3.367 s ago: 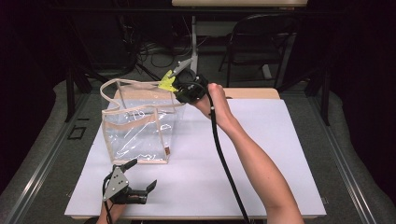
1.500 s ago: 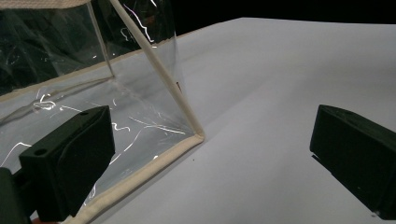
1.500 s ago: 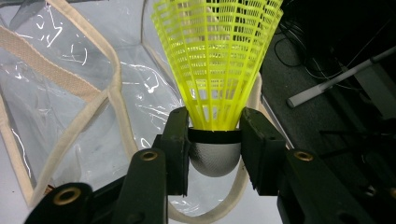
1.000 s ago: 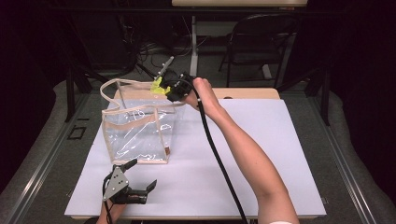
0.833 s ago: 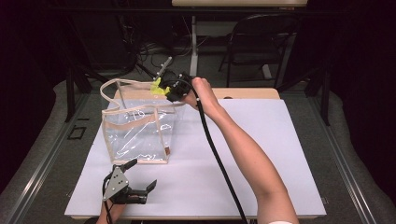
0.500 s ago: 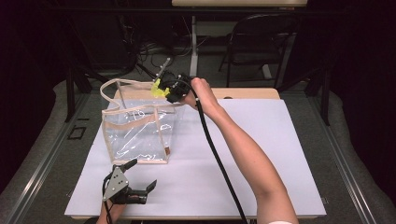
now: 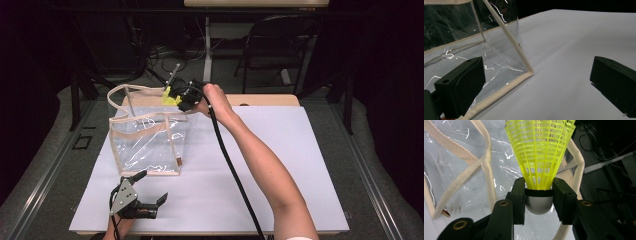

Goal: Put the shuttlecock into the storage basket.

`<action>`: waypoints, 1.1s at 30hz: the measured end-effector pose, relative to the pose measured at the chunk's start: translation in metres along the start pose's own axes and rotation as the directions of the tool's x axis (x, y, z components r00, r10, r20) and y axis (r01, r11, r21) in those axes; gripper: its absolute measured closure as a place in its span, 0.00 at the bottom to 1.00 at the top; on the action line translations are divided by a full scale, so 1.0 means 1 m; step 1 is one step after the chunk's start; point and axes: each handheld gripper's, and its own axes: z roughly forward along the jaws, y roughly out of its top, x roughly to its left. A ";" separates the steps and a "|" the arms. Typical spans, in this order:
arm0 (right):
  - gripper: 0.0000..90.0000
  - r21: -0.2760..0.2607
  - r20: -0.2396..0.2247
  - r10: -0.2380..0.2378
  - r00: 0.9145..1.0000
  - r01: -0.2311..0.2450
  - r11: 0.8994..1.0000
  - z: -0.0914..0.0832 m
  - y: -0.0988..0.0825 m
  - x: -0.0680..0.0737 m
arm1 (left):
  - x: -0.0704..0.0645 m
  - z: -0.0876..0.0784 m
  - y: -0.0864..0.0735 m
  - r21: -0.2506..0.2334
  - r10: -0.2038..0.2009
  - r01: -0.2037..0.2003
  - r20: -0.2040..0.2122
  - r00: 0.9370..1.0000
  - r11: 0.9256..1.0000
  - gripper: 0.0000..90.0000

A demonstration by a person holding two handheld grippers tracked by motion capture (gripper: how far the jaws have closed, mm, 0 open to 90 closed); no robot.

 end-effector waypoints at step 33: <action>0.70 0.012 0.005 -0.010 1.000 0.010 1.000 0.006 0.000 0.003 | 0.000 -0.001 0.000 0.001 0.002 -0.002 0.000 1.000 1.000 0.00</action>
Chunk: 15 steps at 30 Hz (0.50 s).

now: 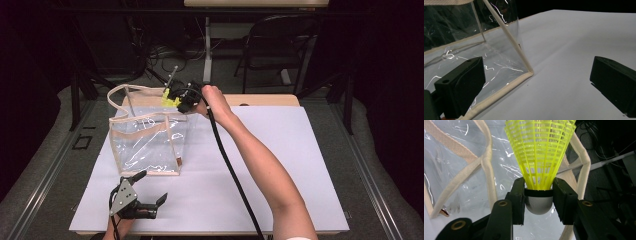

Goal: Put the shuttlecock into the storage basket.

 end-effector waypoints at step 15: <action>0.53 -0.030 0.023 0.036 0.999 -0.035 0.999 -0.008 0.000 -0.001 | 0.000 0.000 0.000 -0.002 -0.002 0.002 0.000 1.000 1.000 0.00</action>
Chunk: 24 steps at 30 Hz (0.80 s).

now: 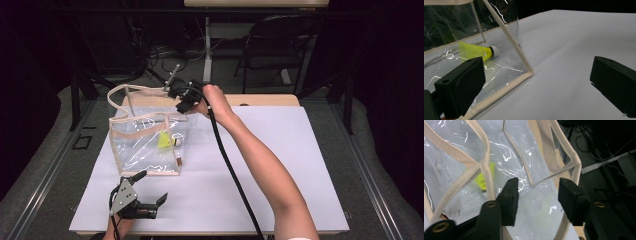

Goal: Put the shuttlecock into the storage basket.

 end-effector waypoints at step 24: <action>0.14 -0.116 -0.067 0.115 0.991 -0.122 0.986 -0.034 -0.024 -0.007 | -0.001 0.003 0.001 0.000 0.001 -0.001 0.000 1.000 1.000 0.00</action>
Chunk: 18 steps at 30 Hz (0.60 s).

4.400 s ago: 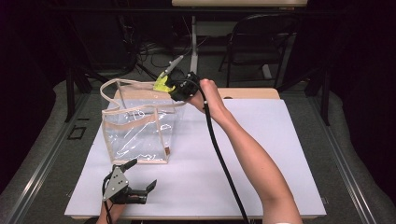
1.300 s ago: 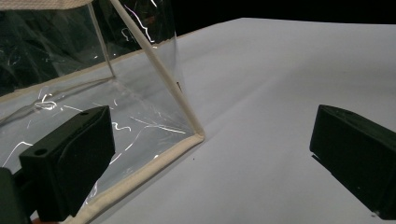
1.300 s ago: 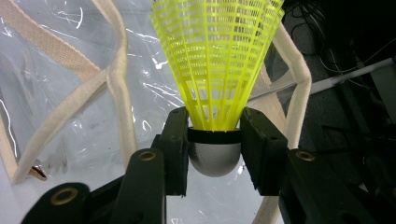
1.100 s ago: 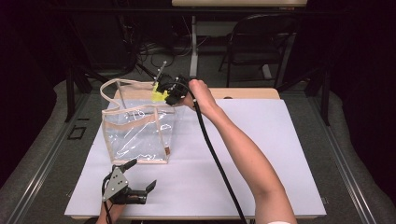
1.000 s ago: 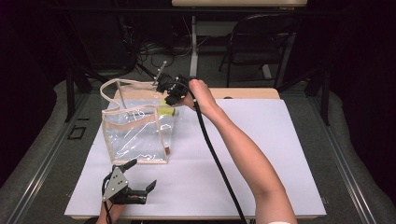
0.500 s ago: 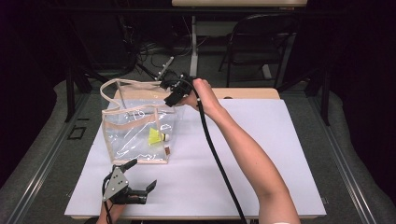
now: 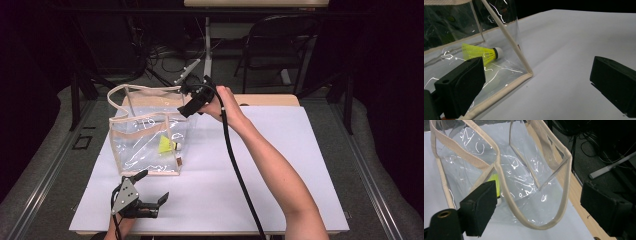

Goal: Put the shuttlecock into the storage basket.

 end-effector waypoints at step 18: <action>0.00 -0.006 0.027 0.011 1.000 -0.011 1.000 -0.015 -0.027 0.008 | 0.000 -0.005 -0.001 0.002 -0.001 0.001 -0.006 1.000 1.000 0.00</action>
